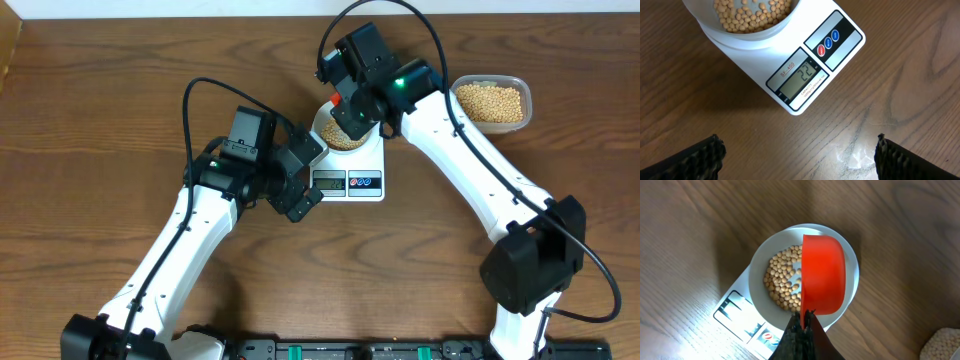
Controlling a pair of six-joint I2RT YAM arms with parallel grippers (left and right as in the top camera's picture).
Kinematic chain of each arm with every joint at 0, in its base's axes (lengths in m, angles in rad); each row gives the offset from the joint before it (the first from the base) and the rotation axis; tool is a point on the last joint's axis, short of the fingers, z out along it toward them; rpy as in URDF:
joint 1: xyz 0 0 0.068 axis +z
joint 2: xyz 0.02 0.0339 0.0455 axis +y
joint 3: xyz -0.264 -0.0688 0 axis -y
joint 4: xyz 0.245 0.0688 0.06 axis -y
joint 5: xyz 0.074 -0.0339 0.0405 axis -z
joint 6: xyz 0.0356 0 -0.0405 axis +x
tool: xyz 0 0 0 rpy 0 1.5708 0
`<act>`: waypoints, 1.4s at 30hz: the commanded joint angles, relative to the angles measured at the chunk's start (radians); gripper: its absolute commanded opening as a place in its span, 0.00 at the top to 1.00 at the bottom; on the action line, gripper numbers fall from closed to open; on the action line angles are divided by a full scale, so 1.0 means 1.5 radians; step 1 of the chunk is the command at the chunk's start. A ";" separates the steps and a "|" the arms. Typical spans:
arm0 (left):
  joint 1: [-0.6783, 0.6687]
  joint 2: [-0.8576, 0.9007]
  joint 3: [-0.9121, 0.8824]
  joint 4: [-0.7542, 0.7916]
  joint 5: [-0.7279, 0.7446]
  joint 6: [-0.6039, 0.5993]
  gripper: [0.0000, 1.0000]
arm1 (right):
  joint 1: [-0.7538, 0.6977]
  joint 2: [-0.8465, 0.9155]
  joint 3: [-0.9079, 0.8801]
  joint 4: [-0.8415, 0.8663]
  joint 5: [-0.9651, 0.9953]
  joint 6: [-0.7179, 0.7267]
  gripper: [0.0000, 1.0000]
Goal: Scoop item into bowl and weigh 50g on scale
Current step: 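Tilt the red scoop with the right gripper to pour soybeans into bowl, then carry the empty scoop with the right gripper back over the soybean tub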
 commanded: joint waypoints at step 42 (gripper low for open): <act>-0.001 -0.009 0.015 -0.002 -0.001 0.011 0.02 | -0.288 -0.139 -0.060 -0.081 0.314 0.281 0.99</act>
